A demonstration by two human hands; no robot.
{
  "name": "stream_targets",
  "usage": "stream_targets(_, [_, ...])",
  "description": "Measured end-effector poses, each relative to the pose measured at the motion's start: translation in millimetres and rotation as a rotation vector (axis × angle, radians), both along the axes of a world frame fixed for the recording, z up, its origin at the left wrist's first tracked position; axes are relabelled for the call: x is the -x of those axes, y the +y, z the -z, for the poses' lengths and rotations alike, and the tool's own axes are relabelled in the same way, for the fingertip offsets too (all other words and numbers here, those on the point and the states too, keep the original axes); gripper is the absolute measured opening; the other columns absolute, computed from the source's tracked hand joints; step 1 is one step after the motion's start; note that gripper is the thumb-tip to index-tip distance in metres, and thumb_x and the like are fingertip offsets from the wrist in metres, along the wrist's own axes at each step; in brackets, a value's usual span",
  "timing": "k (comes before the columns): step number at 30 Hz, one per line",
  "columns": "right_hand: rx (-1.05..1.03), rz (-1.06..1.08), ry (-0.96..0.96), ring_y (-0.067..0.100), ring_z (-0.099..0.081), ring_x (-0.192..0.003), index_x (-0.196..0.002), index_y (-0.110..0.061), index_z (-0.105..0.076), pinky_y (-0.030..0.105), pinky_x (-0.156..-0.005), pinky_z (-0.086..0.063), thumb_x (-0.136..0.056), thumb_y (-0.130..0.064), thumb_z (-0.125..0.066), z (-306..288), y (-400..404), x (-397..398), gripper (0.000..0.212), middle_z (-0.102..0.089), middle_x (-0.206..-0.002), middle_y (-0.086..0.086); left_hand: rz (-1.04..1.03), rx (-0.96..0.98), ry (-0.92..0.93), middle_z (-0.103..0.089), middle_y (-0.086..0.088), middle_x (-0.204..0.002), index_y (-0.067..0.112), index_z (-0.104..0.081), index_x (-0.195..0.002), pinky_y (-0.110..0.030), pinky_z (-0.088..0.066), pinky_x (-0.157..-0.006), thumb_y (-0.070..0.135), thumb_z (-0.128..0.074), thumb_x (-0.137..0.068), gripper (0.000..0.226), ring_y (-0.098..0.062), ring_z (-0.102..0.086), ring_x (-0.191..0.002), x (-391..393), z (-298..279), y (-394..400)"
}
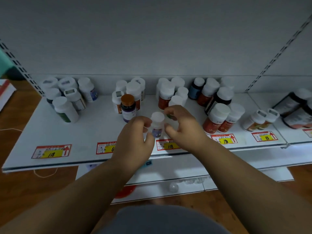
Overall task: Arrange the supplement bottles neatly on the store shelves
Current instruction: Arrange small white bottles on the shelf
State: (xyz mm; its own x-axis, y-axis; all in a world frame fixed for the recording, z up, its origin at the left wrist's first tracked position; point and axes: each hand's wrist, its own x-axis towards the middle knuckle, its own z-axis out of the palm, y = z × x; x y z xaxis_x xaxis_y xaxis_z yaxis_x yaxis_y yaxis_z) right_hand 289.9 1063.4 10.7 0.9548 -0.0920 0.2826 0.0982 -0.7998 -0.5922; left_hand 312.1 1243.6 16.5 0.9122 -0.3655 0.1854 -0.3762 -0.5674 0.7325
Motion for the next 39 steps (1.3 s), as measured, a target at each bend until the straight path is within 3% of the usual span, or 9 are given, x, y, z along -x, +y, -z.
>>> stream_targets(3, [-0.026,0.068,-0.08,0.009,-0.053,-0.093,-0.109,-0.012,-0.063,0.021,-0.079,-0.042,-0.082,-0.012,-0.065,-10.4,-4.1,12.3,0.027,-0.062,-0.107,0.003,0.07,0.076,-0.116,-0.054,0.01,-0.1,0.022,-0.058,-0.111,-0.01,-0.038,-0.074,0.017,-0.061,-0.086,0.025,-0.001,-0.049,-0.091,0.9,-17.4,-11.6])
stream_targets(9, [-0.029,0.118,-0.159,0.005,-0.053,-0.09,-0.103,-0.016,-0.064,0.006,-0.076,-0.039,-0.083,-0.015,-0.063,-38.8,-42.3,29.5,0.02,-0.061,-0.102,-0.002,0.203,0.077,-0.214,-0.057,0.005,-0.098,0.018,-0.059,-0.107,-0.029,-0.048,-0.077,0.018,-0.06,-0.083,0.024,-0.009,-0.052,-0.092,5.0,-27.0,-57.3])
stream_targets(14, [0.024,0.171,-0.245,0.012,-0.054,-0.08,-0.094,-0.013,-0.064,0.018,-0.071,-0.043,-0.081,-0.012,-0.066,-57.5,-102.4,29.9,0.014,-0.059,-0.09,-0.001,0.14,0.087,-0.267,-0.052,0.009,-0.092,0.017,-0.061,-0.104,-0.017,-0.034,-0.072,0.017,-0.058,-0.08,0.024,-0.009,-0.048,-0.085,3.2,-24.4,-112.8])
stream_targets(20, [0.286,0.168,0.142,0.016,-0.048,-0.089,-0.105,-0.015,-0.058,0.026,-0.069,-0.031,-0.089,-0.031,-0.062,-75.8,-197.7,-14.3,0.023,-0.049,-0.098,0.001,0.032,0.166,-0.169,-0.058,0.006,-0.099,0.02,-0.06,-0.109,-0.001,-0.033,-0.074,0.014,-0.061,-0.084,0.026,-0.003,-0.049,-0.088,1.9,-24.1,-183.5])
stream_targets(24, [0.404,0.05,0.357,0.021,-0.05,-0.082,-0.091,-0.015,-0.049,0.025,-0.053,-0.028,-0.086,-0.033,-0.064,-71.3,-212.4,-40.2,0.024,-0.051,-0.1,0.009,-0.033,0.16,-0.14,-0.056,0.008,-0.101,0.02,-0.06,-0.111,0.001,-0.031,-0.075,0.013,-0.062,-0.084,0.028,-0.003,-0.049,-0.091,1.8,-22.7,-212.1])
stream_targets(28, [0.393,-0.035,0.28,0.022,-0.048,-0.08,-0.077,-0.016,-0.043,0.027,-0.053,-0.028,-0.082,-0.02,-0.064,-67.6,-216.2,-45.0,0.022,-0.047,-0.083,0.005,-0.058,0.16,-0.157,-0.055,0.006,-0.101,0.017,-0.06,-0.111,0.001,-0.032,-0.076,0.01,-0.062,-0.083,0.029,0.001,-0.045,-0.088,3.9,-19.4,-226.7])
stream_targets(33, [0.305,-0.022,0.02,0.027,-0.055,-0.081,-0.108,-0.008,-0.051,0.031,-0.063,-0.037,-0.089,-0.028,-0.057,-82.4,-229.9,-39.7,0.028,-0.06,-0.091,0.01,-0.119,0.172,-0.165,-0.052,0.006,-0.101,0.016,-0.059,-0.113,-0.005,-0.035,-0.076,0.011,-0.062,-0.084,0.029,-0.002,-0.045,-0.09,-0.3,-28.5,-234.1])
stream_targets(36, [0.26,0.02,-0.192,0.028,-0.059,-0.087,-0.114,-0.004,-0.054,0.031,-0.072,-0.04,-0.097,-0.032,-0.049,-101.2,-235.8,-32.7,0.033,-0.064,-0.099,0.011,-0.133,0.19,-0.183,-0.054,0.003,-0.112,0.018,-0.054,-0.121,-0.02,-0.04,-0.087,0.025,-0.064,-0.084,0.039,-0.011,-0.051,-0.104,-2.6,-37.8,-239.1])
stream_targets(39, [0.042,0.126,-0.171,0.017,-0.057,-0.088,-0.107,-0.013,-0.058,0.027,-0.073,-0.04,-0.098,-0.046,-0.045,-114.6,-236.0,-18.3,0.036,-0.062,-0.098,0.001,-0.121,0.111,-0.155,-0.05,0.004,-0.127,0.023,-0.044,-0.135,-0.024,-0.038,-0.093,0.045,-0.066,-0.081,0.062,-0.008,-0.046,-0.112,-0.6,-47.6,-244.0])
